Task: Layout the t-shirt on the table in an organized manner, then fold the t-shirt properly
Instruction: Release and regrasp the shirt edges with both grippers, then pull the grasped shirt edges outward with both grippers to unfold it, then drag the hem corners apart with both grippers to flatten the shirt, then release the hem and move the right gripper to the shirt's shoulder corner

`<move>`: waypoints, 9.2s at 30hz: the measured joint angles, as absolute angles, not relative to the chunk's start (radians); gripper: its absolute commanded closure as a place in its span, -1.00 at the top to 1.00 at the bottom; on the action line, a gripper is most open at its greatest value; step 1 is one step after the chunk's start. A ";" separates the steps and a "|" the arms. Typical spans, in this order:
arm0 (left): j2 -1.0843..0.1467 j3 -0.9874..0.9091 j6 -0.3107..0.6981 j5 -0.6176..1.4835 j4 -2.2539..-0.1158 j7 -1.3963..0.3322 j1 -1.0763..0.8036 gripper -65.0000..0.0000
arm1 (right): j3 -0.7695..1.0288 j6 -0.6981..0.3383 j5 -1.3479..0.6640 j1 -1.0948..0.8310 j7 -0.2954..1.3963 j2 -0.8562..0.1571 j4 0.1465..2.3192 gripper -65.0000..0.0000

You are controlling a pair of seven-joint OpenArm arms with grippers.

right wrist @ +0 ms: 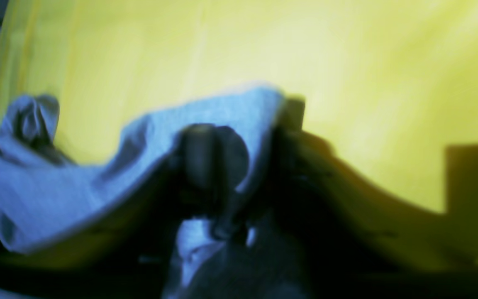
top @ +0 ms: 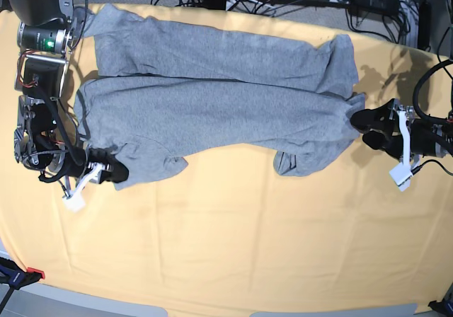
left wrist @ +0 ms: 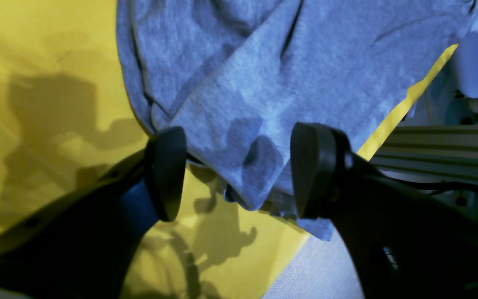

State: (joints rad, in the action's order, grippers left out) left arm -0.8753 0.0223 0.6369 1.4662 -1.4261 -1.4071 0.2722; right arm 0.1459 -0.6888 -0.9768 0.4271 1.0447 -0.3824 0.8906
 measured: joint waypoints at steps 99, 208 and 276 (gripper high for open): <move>-0.720 0.020 0.500 0.993 -1.359 -1.198 0.406 0.27 | 0.632 -0.696 -1.342 -0.476 1.414 -0.576 2.121 -1.00; -0.560 -0.014 0.693 0.892 -1.033 -0.989 0.593 -1.00 | -0.130 -0.697 -0.661 0.451 0.815 -0.564 1.220 -1.00; -0.682 -0.016 0.686 1.183 -1.026 -1.304 0.624 0.52 | 0.406 -0.685 -1.389 0.334 1.409 -0.559 1.141 0.24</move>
State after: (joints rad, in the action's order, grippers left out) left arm -0.6819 -0.0162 0.6865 1.1828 -1.0260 -1.3037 0.6239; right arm 0.4065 -0.6849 -1.3891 0.3336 1.4086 -0.5591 1.1412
